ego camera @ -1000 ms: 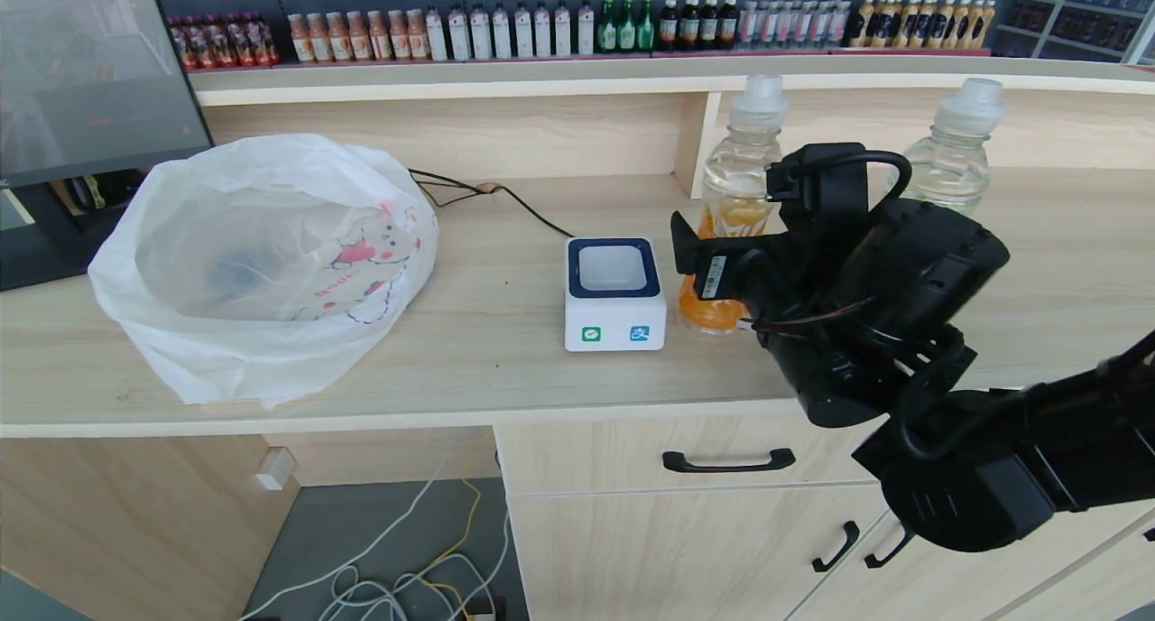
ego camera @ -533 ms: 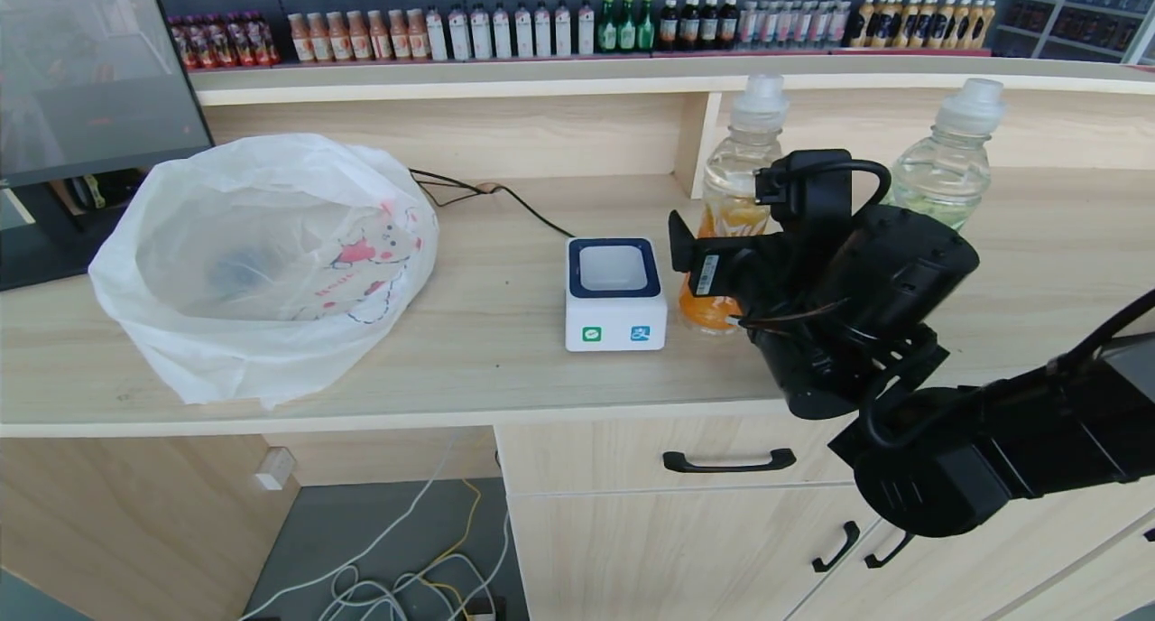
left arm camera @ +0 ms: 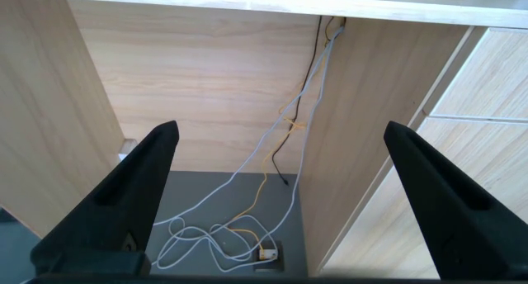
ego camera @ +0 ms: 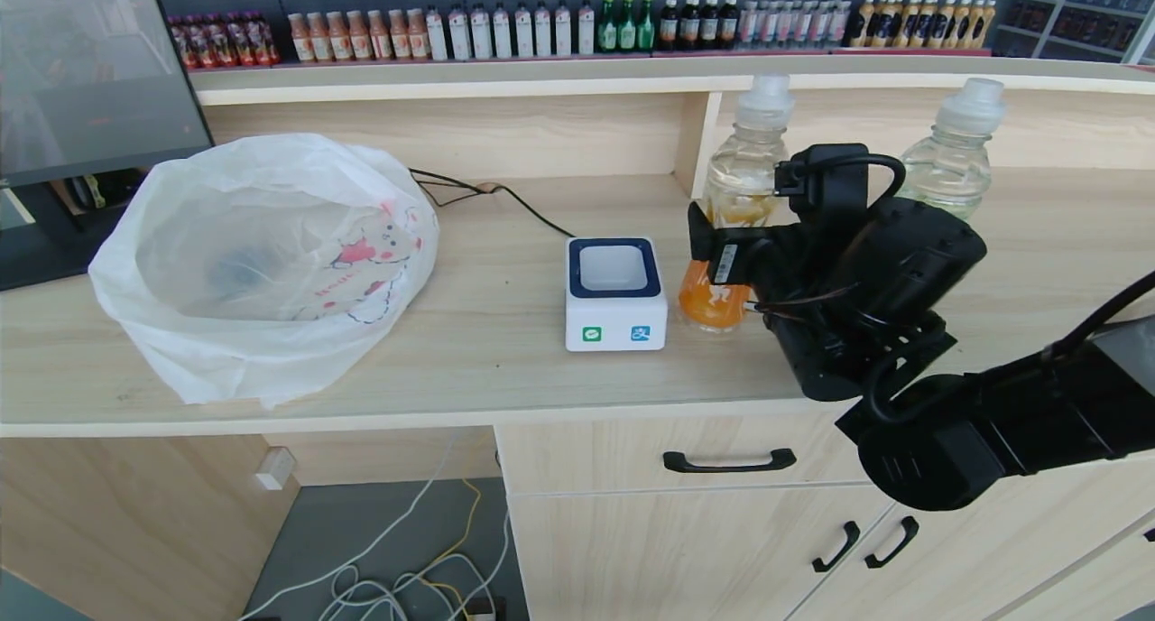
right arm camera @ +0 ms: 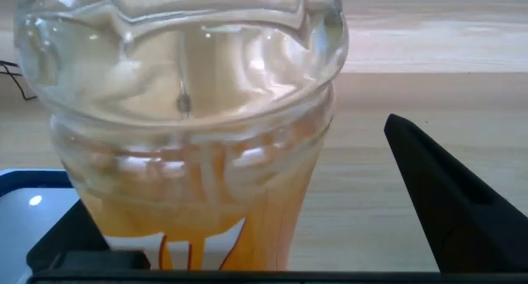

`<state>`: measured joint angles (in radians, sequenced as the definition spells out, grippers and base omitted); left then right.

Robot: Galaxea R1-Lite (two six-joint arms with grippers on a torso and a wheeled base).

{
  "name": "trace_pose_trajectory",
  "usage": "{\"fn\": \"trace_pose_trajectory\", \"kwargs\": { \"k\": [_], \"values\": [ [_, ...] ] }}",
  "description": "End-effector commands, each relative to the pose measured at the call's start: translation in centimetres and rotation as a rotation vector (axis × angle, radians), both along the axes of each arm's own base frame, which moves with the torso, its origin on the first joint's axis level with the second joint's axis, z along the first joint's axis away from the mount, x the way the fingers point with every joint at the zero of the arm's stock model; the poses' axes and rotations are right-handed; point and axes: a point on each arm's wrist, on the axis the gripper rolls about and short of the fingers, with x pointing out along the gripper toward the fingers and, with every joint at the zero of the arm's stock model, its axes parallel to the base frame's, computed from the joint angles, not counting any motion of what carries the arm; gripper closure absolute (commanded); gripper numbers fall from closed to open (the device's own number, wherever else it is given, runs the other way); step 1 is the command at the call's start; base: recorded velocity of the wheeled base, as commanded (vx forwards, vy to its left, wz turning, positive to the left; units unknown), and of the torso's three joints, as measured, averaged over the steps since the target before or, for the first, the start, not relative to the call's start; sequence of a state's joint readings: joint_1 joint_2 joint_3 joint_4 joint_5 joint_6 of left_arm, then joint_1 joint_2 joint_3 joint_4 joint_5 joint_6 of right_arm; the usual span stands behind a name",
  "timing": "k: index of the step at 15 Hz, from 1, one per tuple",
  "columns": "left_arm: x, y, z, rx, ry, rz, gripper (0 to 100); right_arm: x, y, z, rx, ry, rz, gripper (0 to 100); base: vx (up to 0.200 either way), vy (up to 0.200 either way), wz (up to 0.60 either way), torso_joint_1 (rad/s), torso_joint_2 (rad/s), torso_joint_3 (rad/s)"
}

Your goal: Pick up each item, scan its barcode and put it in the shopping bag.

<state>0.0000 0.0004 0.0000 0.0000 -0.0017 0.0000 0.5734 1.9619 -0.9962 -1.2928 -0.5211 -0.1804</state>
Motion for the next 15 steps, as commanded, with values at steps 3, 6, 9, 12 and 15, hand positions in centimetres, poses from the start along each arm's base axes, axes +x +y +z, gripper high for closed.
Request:
{"fn": "trace_pose_trajectory", "kwargs": {
  "k": [3, 6, 9, 12, 15],
  "values": [
    [0.0, 0.0, 0.0, 0.0, 0.0, -0.001, 0, 0.2, 0.0, -0.2, 0.002, 0.0, 0.014, 0, 0.0, 0.0, 0.0, 0.0, 0.0, 0.0],
    [0.0, 0.0, 0.0, 0.0, 0.0, 0.0, 0, 0.6, -0.4, 0.2, 0.006, -0.016, 0.011, 0, 0.0, 0.0, 0.0, 0.0, 0.0, 0.0],
    [0.0, 0.0, 0.0, 0.0, 0.0, 0.0, 0, 1.0, -0.3, 0.1, 0.005, -0.018, 0.016, 0, 0.0, 0.0, 0.0, 0.0, 0.0, 0.0],
    [0.0, 0.0, 0.0, 0.0, 0.0, 0.0, 0, 1.5, 0.0, 0.7, 0.019, -0.045, 0.013, 0, 0.0, 0.0, 0.0, 0.0, 0.0, 0.0],
    [0.0, 0.0, 0.0, 0.0, 0.0, 0.0, 0, 1.5, 0.0, 0.7, 0.018, -0.044, 0.015, 0, 0.0, 0.0, 0.0, 0.0, 0.0, 0.0]
  ]
}}
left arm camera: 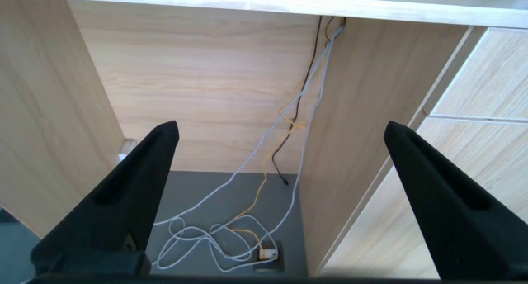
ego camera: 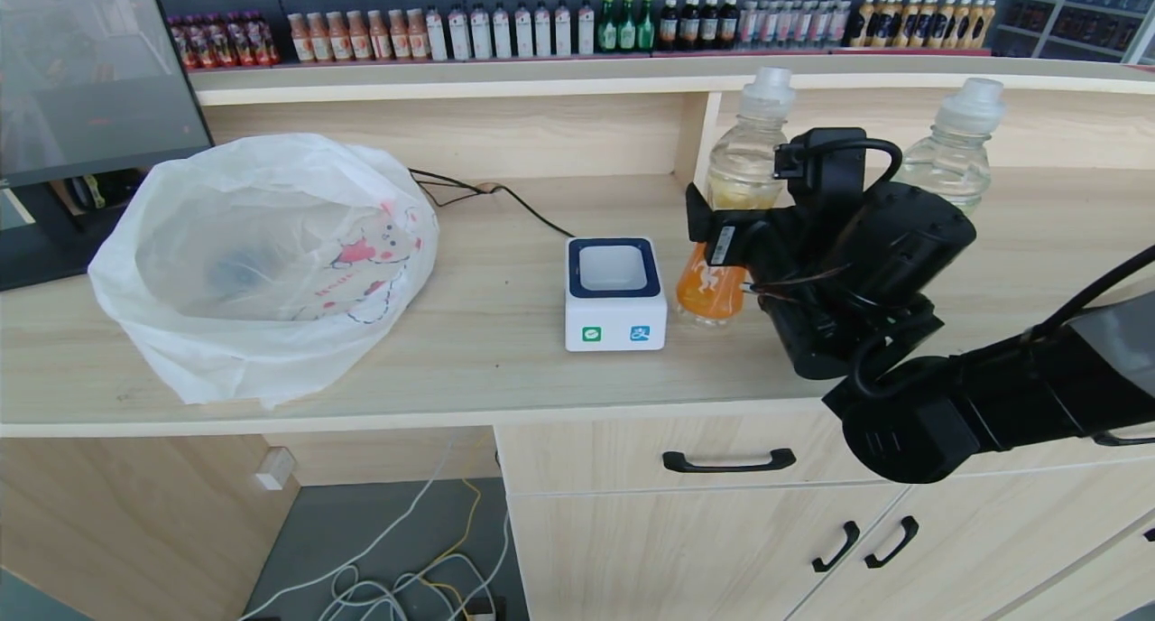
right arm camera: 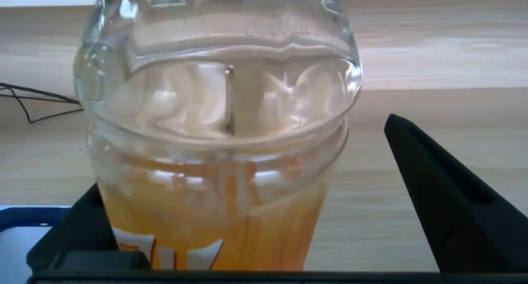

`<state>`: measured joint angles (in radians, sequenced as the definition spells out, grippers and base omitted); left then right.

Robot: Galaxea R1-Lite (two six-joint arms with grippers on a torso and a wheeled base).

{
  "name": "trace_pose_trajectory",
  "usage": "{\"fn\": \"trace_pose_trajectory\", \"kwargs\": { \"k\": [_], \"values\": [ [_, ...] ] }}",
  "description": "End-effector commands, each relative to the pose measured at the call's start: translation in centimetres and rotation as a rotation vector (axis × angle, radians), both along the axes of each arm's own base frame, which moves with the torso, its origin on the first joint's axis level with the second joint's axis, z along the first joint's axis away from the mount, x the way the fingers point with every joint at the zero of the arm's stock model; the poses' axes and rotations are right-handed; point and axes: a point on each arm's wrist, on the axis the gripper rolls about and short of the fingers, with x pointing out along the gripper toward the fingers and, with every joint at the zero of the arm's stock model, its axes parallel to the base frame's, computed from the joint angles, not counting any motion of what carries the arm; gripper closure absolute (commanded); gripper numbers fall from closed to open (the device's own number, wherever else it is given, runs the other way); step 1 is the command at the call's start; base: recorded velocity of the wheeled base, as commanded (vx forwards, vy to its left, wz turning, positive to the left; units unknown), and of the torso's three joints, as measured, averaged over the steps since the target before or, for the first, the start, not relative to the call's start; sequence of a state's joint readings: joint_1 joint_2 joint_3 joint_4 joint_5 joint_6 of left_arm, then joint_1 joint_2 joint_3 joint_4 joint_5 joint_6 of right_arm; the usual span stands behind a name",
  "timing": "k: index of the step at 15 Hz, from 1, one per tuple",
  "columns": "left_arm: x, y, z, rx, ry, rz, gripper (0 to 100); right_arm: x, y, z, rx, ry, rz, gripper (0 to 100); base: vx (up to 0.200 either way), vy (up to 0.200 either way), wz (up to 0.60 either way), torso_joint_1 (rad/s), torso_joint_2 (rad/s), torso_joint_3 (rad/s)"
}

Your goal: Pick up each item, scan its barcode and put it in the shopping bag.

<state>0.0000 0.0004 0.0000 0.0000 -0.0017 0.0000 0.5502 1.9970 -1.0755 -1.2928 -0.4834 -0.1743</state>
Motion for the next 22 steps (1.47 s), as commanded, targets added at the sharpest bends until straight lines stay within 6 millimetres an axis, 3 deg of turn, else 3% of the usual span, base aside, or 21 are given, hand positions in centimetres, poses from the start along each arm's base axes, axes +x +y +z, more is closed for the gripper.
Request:
{"fn": "trace_pose_trajectory", "kwargs": {
  "k": [1, 4, 5, 18, 22],
  "values": [
    [0.0, 0.0, 0.0, 0.0, 0.0, 0.0, 0, 0.0, 0.0, 0.0, 0.0, -0.002, -0.001, 0, 0.0, 0.0, 0.0, 0.0, 0.0, 0.0],
    [0.0, 0.0, 0.0, 0.0, 0.0, -0.001, 0, 0.0, 0.0, 0.0, -0.002, -0.001, -0.002, 0, 0.0, 0.0, 0.0, 0.0, 0.0, 0.0],
    [0.0, 0.0, 0.0, 0.0, 0.0, 0.0, 0, 0.0, 0.0, 0.1, 0.0, -0.002, -0.001, 100, 0.0, 0.0, 0.0, 0.0, 0.0, 0.0],
    [0.0, 0.0, 0.0, 0.0, 0.0, 0.0, 0, -0.9, -0.4, 1.3, 0.03, -0.048, 0.001, 100, 0.0, 0.0, 0.0, 0.0, 0.0, 0.0],
    [0.0, 0.0, 0.0, 0.0, 0.0, 0.0, 0, -2.8, -0.1, 3.6, 0.088, -0.146, 0.011, 100, 0.0, 0.0, 0.0, 0.0, 0.0, 0.0]
  ]
}}
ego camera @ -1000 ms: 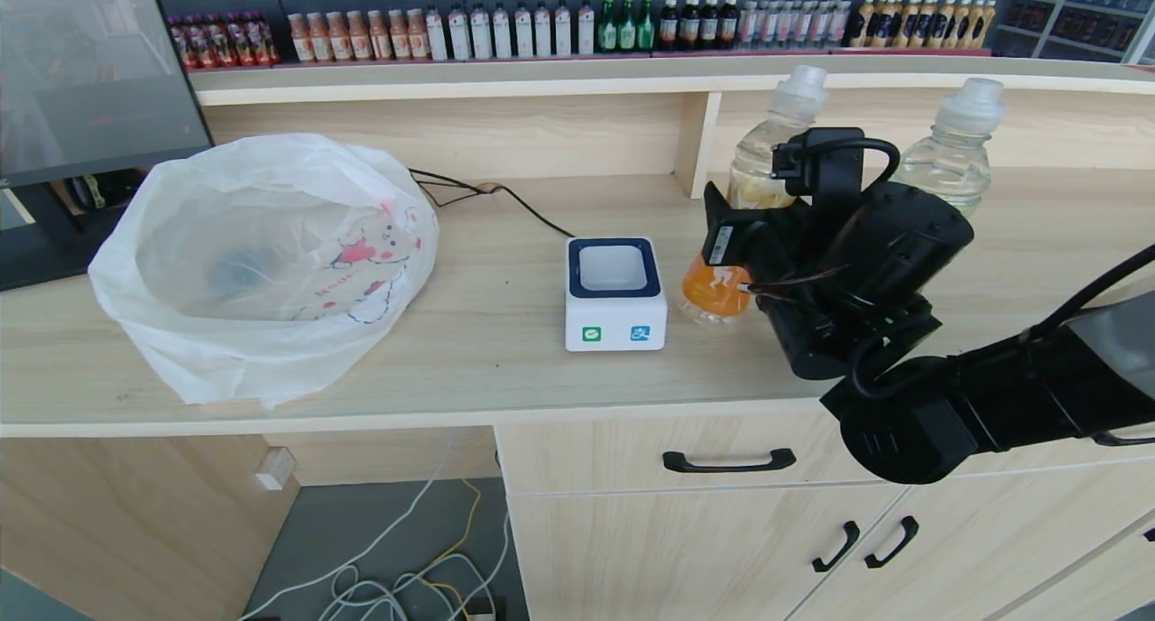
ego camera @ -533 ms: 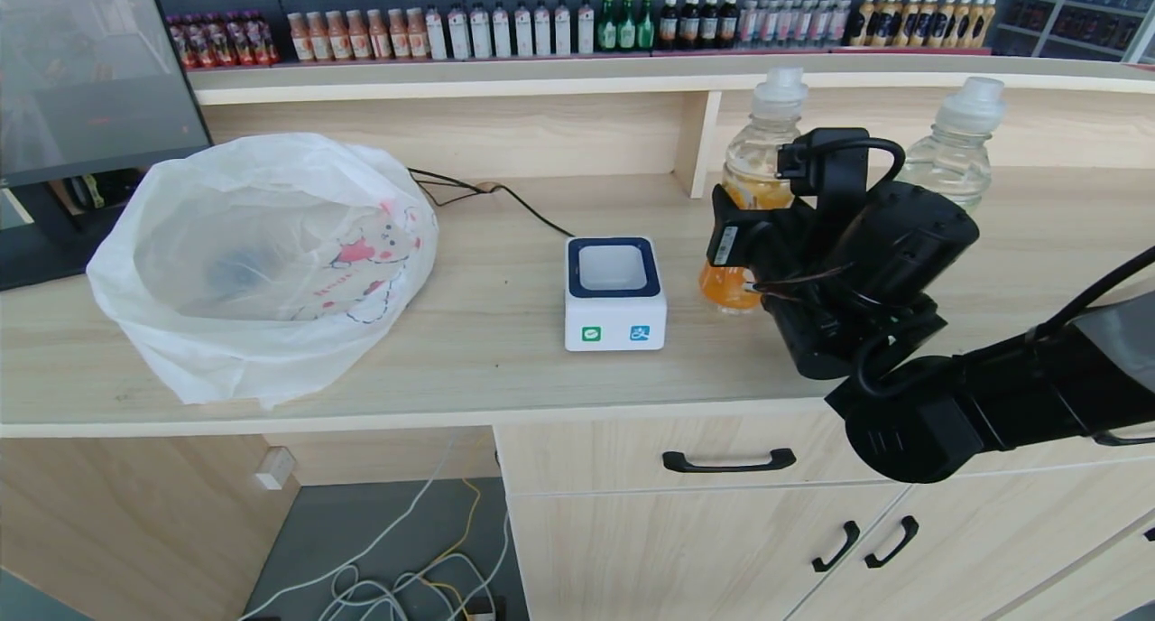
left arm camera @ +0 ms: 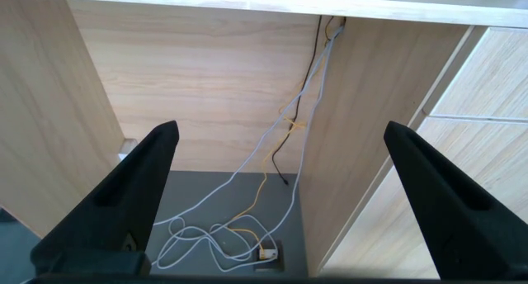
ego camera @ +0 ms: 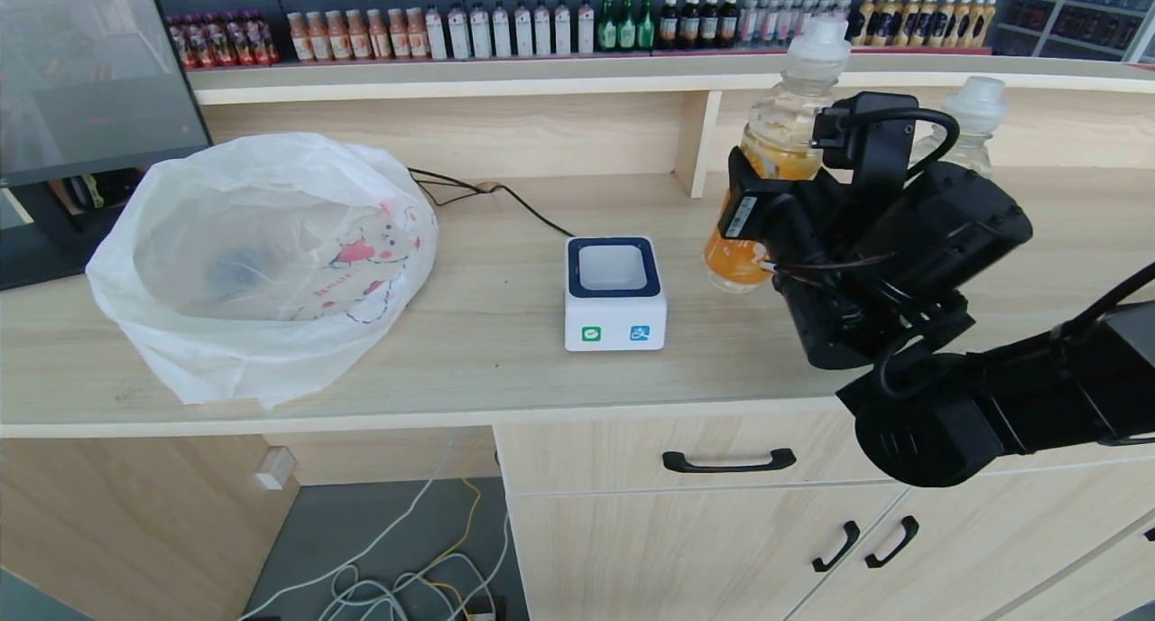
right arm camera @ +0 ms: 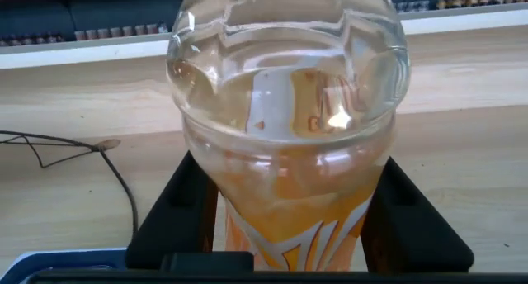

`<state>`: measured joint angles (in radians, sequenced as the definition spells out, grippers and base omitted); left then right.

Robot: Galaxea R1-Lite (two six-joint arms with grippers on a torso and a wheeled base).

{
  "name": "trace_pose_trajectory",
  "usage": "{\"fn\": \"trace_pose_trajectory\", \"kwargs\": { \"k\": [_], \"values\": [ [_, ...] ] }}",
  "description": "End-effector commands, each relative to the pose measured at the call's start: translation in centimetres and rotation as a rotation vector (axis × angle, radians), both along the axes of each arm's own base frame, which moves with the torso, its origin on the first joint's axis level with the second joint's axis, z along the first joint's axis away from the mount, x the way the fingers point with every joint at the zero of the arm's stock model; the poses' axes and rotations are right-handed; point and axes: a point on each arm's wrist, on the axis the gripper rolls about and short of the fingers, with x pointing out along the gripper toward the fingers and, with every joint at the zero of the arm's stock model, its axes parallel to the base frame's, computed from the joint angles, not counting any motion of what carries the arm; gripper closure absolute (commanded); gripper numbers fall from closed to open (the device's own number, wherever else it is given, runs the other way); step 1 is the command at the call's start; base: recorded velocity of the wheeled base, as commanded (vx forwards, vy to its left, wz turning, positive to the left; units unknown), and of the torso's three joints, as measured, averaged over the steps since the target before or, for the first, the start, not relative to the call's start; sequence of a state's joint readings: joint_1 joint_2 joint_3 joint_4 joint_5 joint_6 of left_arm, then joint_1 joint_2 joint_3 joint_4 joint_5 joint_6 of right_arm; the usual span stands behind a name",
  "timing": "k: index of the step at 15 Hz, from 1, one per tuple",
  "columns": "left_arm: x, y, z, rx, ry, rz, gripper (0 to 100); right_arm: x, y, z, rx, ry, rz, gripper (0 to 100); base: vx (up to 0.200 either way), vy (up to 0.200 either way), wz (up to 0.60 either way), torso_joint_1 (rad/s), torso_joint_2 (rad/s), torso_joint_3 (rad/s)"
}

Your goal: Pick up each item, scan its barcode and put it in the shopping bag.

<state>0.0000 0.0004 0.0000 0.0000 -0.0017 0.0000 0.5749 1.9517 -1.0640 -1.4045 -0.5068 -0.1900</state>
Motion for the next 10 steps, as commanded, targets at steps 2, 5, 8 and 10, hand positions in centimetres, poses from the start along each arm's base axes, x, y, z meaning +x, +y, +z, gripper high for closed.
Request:
{"fn": "trace_pose_trajectory", "kwargs": {
  "k": [2, 5, 8, 10],
  "values": [
    [0.0, 0.0, 0.0, 0.0, 0.0, 0.0, 0, -2.3, -0.3, 2.9, 0.019, -0.065, 0.014, 100, 0.0, 0.0, 0.0, 0.0, 0.0, 0.0],
    [0.0, 0.0, 0.0, 0.0, 0.0, 0.0, 0, -4.3, -1.1, 4.3, 0.004, -0.093, 0.009, 100, 0.0, 0.0, 0.0, 0.0, 0.0, 0.0],
    [0.0, 0.0, 0.0, 0.0, 0.0, -0.001, 0, -9.5, -1.1, 4.7, -0.036, -0.087, 0.094, 100, 0.0, 0.0, 0.0, 0.0, 0.0, 0.0],
    [0.0, 0.0, 0.0, 0.0, 0.0, 0.0, 0, -11.8, -2.1, 4.3, -0.075, -0.073, 0.101, 100, 0.0, 0.0, 0.0, 0.0, 0.0, 0.0]
  ]
}}
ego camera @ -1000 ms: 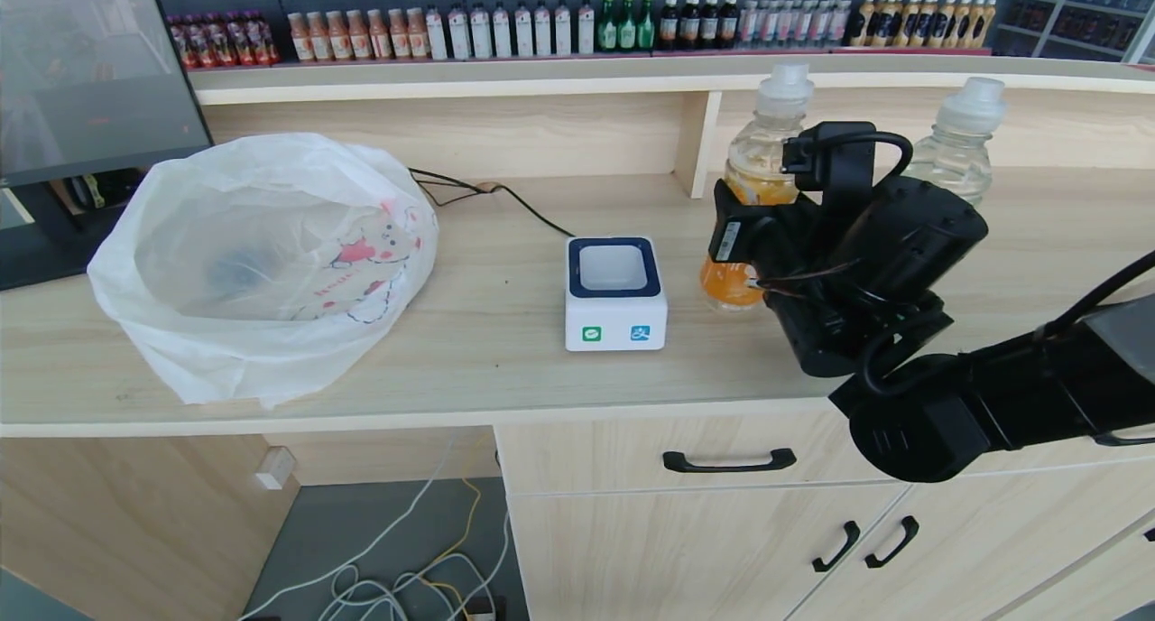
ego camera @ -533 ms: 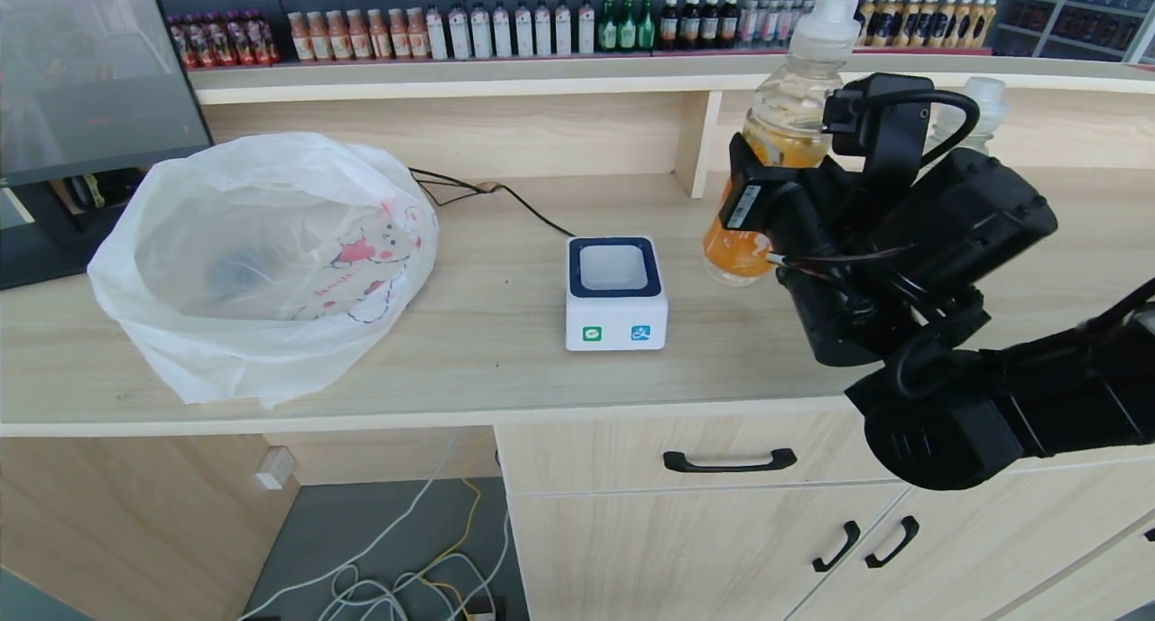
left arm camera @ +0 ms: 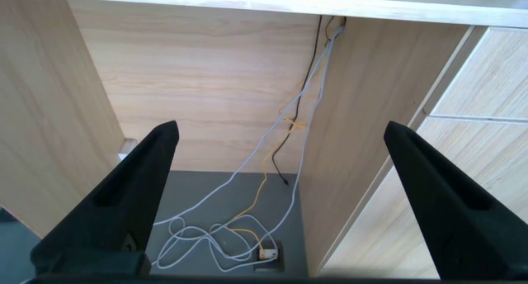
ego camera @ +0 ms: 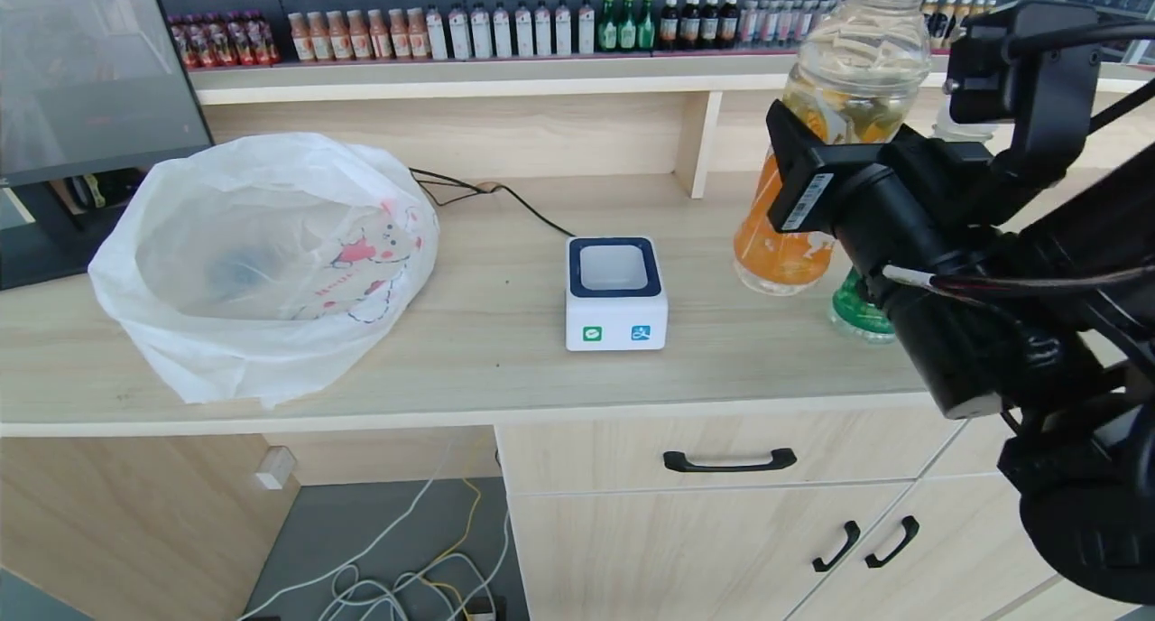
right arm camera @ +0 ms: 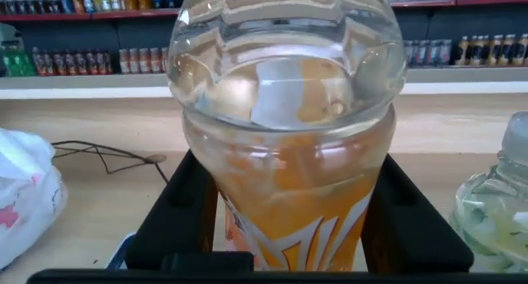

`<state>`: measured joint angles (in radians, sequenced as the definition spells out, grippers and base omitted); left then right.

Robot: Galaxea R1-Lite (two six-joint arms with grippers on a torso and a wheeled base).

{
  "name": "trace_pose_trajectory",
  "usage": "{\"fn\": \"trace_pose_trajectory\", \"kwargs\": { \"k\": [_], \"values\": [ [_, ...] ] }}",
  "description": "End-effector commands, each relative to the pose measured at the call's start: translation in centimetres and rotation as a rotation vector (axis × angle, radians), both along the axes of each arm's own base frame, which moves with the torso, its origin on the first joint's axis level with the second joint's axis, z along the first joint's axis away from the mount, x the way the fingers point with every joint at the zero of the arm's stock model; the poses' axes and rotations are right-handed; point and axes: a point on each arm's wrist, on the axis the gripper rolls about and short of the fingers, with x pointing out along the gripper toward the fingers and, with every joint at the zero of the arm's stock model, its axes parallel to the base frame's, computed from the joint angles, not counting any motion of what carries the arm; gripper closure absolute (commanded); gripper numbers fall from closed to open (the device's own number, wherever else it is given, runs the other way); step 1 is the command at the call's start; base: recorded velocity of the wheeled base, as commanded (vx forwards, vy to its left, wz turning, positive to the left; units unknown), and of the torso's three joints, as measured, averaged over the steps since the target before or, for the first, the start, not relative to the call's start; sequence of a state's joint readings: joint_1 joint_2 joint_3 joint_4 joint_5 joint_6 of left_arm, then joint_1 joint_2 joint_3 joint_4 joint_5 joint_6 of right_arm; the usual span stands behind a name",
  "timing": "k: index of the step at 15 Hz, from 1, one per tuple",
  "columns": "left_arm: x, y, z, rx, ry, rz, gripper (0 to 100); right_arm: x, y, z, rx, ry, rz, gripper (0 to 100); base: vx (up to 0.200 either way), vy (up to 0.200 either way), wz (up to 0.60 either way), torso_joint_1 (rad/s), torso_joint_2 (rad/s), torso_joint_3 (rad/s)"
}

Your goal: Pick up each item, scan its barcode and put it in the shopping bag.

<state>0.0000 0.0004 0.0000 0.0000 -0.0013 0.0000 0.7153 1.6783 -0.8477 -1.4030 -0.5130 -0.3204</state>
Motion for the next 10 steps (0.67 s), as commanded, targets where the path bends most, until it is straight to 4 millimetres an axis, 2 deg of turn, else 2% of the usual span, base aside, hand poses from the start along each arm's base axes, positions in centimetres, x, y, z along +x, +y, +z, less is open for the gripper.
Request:
{"fn": "trace_pose_trajectory", "kwargs": {
  "k": [1, 2, 3, 5, 10],
  "values": [
    [0.0, 0.0, 0.0, 0.002, 0.0, 0.0, 0, -5.2, -3.1, 0.1, -0.047, -0.009, 0.018, 100, 0.0, 0.0, 0.0, 0.0, 0.0, 0.0],
    [0.0, 0.0, 0.0, 0.0, 0.0, 0.0, 0, -6.1, -3.9, -0.7, -0.081, 0.006, 0.016, 100, 0.0, 0.0, 0.0, 0.0, 0.0, 0.0],
    [0.0, 0.0, 0.0, 0.0, 0.0, 0.0, 0, -7.9, -5.2, -2.3, -0.115, 0.04, 0.032, 100, 0.0, 0.0, 0.0, 0.0, 0.0, 0.0],
    [0.0, 0.0, 0.0, 0.0, 0.0, 0.0, 0, -9.5, -6.7, -3.6, -0.136, 0.065, 0.036, 100, 0.0, 0.0, 0.0, 0.0, 0.0, 0.0],
    [0.0, 0.0, 0.0, 0.0, 0.0, 0.0, 0, -11.2, -6.9, -5.2, -0.161, 0.098, 0.114, 100, 0.0, 0.0, 0.0, 0.0, 0.0, 0.0]
  ]
}}
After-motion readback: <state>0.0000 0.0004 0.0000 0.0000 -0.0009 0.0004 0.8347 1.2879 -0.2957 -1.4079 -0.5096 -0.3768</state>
